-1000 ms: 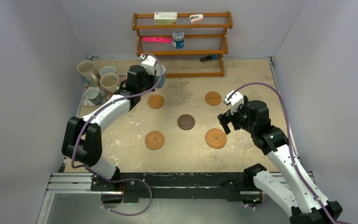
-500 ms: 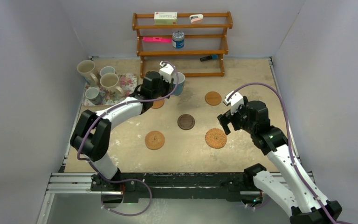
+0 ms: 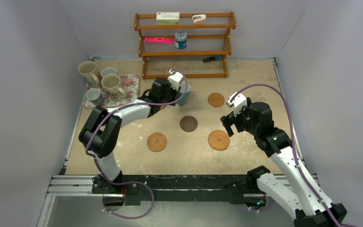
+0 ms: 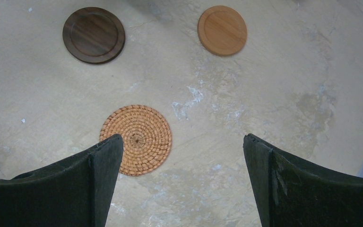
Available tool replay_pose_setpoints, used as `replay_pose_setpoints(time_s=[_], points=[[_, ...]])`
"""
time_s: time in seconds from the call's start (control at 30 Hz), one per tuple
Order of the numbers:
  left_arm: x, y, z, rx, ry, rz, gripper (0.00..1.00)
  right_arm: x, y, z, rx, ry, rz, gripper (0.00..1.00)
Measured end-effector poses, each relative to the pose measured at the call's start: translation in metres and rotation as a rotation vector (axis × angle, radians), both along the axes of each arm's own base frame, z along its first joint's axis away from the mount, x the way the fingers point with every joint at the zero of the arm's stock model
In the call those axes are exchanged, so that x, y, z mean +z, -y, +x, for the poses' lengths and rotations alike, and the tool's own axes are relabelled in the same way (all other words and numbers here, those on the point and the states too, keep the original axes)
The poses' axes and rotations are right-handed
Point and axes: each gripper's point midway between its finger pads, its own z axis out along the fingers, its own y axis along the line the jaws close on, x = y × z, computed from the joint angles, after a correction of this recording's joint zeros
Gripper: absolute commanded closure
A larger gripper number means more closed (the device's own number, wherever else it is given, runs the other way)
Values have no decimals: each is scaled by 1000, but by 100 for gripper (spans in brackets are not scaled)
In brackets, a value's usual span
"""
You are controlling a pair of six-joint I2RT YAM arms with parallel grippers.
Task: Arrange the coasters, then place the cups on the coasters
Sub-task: Place the cup at the center of the board.
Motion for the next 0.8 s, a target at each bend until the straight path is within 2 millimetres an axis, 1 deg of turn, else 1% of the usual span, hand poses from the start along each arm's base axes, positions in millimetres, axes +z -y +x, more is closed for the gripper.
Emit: replay_pose_setpoints(time_s=[0.33,0.47,0.6,0.8], points=[[-5,4,-3,-13,-1,4,100,0,0,0,0,0,0,1],[-6,5,-3,-18,3,10,95,0,0,0,0,0,0,1],[-6,5,-3,-28,9,20,87,0,0,0,0,0,0,1],[-7,6,-5,-50,11,29,82,0,0,0,0,0,0,1]])
